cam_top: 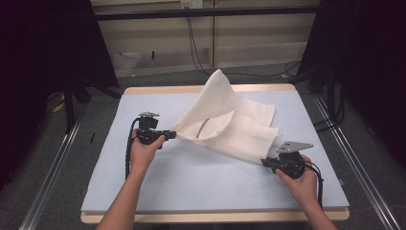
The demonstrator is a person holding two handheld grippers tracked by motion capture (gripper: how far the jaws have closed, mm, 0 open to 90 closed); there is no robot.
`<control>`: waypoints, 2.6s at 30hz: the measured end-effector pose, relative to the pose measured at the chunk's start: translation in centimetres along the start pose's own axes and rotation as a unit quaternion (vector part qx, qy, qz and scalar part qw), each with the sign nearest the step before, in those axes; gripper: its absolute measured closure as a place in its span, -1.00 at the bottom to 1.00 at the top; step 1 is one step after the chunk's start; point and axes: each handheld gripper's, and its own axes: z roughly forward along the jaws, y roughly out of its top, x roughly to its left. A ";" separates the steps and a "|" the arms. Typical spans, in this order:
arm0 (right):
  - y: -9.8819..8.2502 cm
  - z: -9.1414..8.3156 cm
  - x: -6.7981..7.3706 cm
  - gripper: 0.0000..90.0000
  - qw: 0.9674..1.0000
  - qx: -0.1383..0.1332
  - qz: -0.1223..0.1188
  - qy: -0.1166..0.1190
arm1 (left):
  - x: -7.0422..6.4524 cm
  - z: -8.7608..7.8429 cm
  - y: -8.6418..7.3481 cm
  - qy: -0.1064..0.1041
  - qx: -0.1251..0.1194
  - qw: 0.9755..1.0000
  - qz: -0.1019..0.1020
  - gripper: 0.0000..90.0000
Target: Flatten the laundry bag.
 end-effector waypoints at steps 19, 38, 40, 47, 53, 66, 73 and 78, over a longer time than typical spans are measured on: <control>0.2 0.4 -0.1 0.87 1.000 -0.003 0.000 -0.006 | 1.7 -0.1 -1.1 0.031 0.029 0.999 -0.003 0.65; 0.5 0.5 -0.3 0.28 0.999 -0.014 0.037 0.003 | 2.3 -1.2 -1.9 0.045 0.026 0.999 0.011 0.04; 0.6 0.5 -0.4 0.21 0.999 -0.018 0.049 0.001 | 2.2 -1.1 -1.9 0.045 0.025 0.999 0.008 0.03; 1.0 0.2 -1.6 -0.08 0.995 -0.037 0.097 -0.002 | 1.6 -0.8 -2.2 0.038 0.034 0.998 0.023 -0.10; 2.1 1.0 -2.3 -0.19 0.991 -0.037 0.129 -0.019 | 0.7 -0.4 -2.3 0.033 0.023 0.998 0.045 -0.42; 4.4 2.5 -5.8 -0.13 0.977 -0.059 0.204 -0.036 | 0.0 0.0 -2.6 0.010 0.030 0.997 0.065 -0.46; 5.0 3.0 -6.3 0.61 0.980 -0.064 0.182 -0.041 | 0.3 0.2 -2.6 -0.004 0.035 0.997 0.062 -0.45; 5.6 2.0 -4.8 0.86 0.988 -0.097 0.123 0.010 | 0.4 0.0 -2.6 0.003 0.028 0.998 0.053 -0.44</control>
